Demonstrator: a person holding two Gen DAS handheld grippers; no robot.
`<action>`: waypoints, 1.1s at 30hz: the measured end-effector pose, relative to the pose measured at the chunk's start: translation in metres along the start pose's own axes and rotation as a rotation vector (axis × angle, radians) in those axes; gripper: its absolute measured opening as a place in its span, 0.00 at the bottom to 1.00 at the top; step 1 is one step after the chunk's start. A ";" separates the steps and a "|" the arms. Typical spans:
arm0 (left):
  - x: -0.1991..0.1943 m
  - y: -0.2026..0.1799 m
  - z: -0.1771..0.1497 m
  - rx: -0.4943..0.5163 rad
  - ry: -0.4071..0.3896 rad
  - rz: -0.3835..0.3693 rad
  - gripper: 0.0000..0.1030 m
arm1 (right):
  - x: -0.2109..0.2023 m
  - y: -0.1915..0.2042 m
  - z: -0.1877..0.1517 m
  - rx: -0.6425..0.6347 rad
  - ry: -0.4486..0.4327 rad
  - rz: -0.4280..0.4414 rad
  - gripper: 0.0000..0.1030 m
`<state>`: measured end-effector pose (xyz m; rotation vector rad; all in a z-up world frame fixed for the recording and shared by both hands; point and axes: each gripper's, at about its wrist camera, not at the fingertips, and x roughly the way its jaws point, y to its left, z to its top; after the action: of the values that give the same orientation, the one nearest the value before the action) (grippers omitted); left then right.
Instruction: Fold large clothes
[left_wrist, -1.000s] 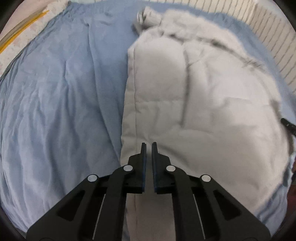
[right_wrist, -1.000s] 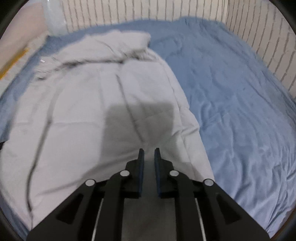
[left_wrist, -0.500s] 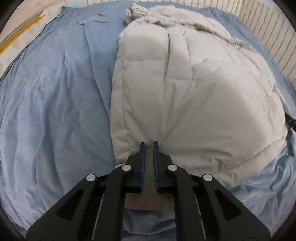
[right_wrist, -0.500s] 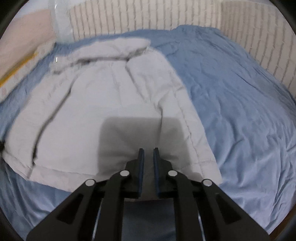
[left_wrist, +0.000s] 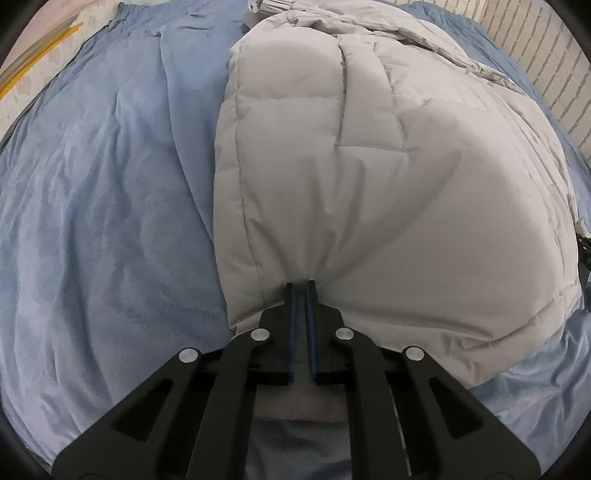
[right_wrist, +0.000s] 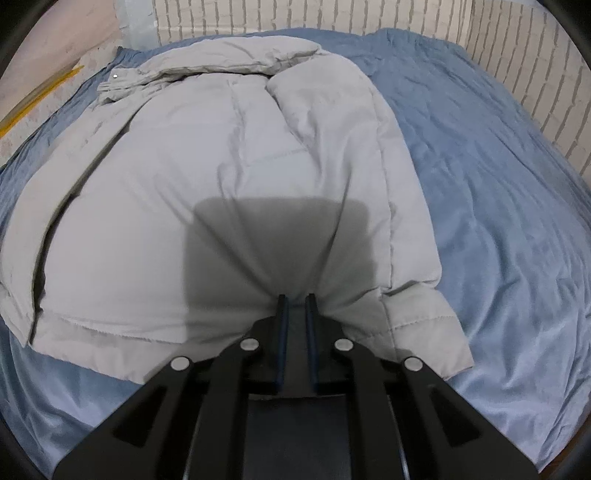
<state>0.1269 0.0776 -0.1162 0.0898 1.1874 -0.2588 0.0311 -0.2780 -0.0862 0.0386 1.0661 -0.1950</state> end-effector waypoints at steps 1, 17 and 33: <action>0.001 0.000 0.001 0.000 0.002 0.002 0.07 | 0.000 0.001 0.001 -0.004 0.004 -0.004 0.08; -0.060 0.017 -0.011 -0.138 -0.140 -0.039 0.92 | -0.064 -0.020 0.000 0.101 -0.184 -0.059 0.75; -0.043 0.002 -0.021 -0.131 -0.059 -0.167 0.45 | -0.053 -0.020 -0.006 0.131 -0.178 -0.057 0.77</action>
<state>0.0934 0.0900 -0.0840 -0.1316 1.1512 -0.3274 -0.0026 -0.2890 -0.0419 0.1076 0.8763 -0.3138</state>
